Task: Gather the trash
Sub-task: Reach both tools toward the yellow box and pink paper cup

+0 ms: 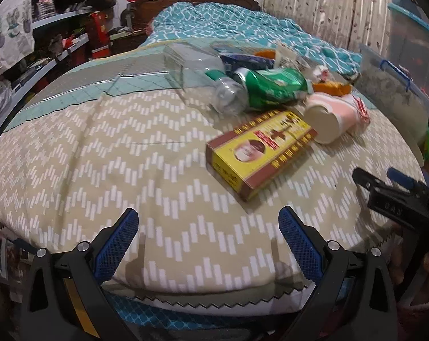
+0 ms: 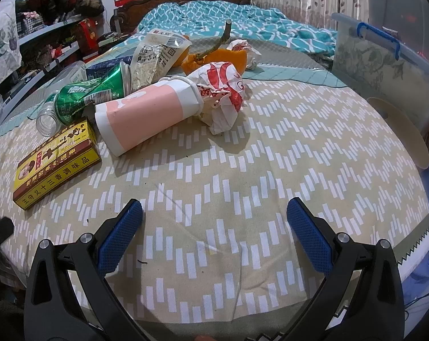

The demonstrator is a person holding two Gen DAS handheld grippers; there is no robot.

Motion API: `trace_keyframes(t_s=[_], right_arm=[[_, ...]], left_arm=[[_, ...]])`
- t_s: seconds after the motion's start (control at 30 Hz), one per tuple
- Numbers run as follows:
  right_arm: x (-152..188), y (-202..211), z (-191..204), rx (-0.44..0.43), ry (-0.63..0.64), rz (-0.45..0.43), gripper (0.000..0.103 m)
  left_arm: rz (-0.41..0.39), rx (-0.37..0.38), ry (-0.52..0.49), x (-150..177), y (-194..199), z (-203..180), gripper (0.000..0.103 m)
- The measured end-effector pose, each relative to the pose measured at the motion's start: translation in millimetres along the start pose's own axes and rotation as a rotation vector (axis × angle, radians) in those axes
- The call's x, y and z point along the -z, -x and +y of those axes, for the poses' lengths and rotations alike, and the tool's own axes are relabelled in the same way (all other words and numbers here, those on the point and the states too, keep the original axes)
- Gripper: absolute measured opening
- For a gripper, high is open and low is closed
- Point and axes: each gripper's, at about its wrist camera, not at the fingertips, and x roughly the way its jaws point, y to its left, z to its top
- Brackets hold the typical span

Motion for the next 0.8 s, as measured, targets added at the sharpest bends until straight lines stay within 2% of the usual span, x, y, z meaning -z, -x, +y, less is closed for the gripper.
trace_keyframes(t_s=[0.1, 0.3, 0.43, 0.53, 0.57, 0.6, 0.67, 0.8], right_arm=[[-2, 1, 1, 0.002, 0.001, -0.006, 0.1], [0, -1, 2, -0.011, 0.017, -0.038, 0.1], [2, -2, 1, -0.022, 0.03, -0.049, 0.1], [2, 0, -1, -0.039, 0.037, -0.032, 0.1], [0, 1, -3, -0.066, 0.033, -0.024, 0.099], [-3, 3, -6, -0.117, 0.017, -0.017, 0.094], [-11, 6, -10, -0.238, -0.025, 0.01, 0.083], [-31, 0, -13, -0.424, -0.092, 0.06, 0.077]], left_arm=[[-0.009, 0.004, 0.009, -3, 2, 3, 0.094], [-0.093, 0.011, -0.01, -23, 10, 5, 0.094], [-0.058, 0.074, -0.034, -36, -5, 0, 0.094], [-0.008, 0.079, -0.081, -39, -19, -9, 0.094], [-0.043, 0.09, -0.096, -42, -19, -11, 0.094], [-0.054, 0.09, -0.115, -44, -21, -15, 0.094], [-0.055, 0.092, -0.164, -48, -29, -23, 0.094], [-0.027, 0.123, -0.226, -54, -47, -33, 0.094]])
